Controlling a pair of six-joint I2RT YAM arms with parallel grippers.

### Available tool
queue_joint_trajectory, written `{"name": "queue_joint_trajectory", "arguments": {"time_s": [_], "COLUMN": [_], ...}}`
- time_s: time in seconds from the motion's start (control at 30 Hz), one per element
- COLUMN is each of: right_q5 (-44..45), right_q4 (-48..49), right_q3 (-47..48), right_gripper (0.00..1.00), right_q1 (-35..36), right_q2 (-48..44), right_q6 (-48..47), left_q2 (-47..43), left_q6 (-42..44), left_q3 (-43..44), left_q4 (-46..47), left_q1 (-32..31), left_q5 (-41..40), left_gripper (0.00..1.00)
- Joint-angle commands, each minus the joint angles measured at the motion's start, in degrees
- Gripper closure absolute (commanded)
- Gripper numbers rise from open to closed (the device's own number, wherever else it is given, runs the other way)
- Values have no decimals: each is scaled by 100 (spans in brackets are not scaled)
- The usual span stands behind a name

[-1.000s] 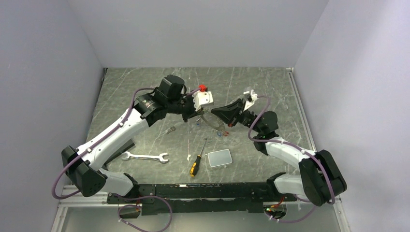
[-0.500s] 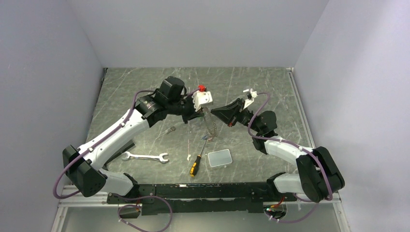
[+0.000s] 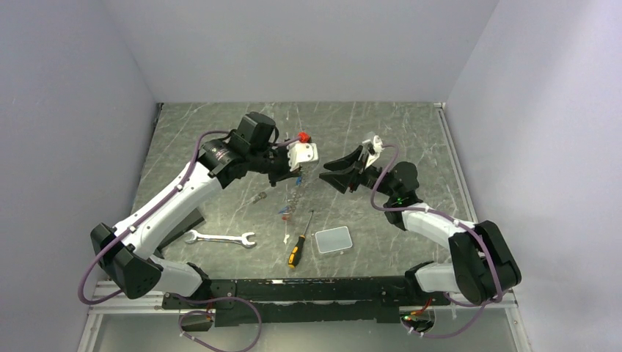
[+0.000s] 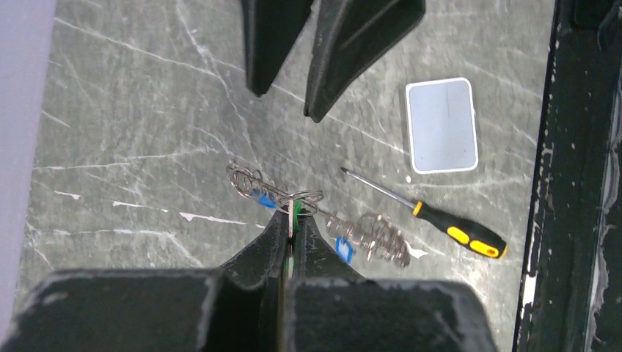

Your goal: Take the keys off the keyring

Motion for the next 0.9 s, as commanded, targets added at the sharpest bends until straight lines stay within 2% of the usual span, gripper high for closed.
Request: {"name": "queue_joint_trajectory", "arguments": {"time_s": [0.0, 0.23, 0.43, 0.67, 0.87], "right_q5": [-761, -980, -809, -318, -268], "right_q4": [-953, -1528, -1997, -2876, -3049], "right_q3": [569, 870, 1084, 1384, 1374], "right_gripper": [50, 43, 44, 47, 44], "right_q1": [-2, 19, 175, 469, 357], "right_q2": [-229, -426, -472, -398, -372], "right_q6": [-1068, -1087, -929, -1440, -1576], "left_q2": [-166, -169, -110, 63, 600], "left_q6": [652, 266, -144, -624, -1032], "left_q3": [227, 145, 92, 89, 502], "left_q4": [-348, -120, 118, 279, -269], "left_q1": [11, 11, 11, 15, 23], "left_q5": [369, 183, 13, -155, -490], "left_gripper": [100, 100, 100, 100, 100]}}
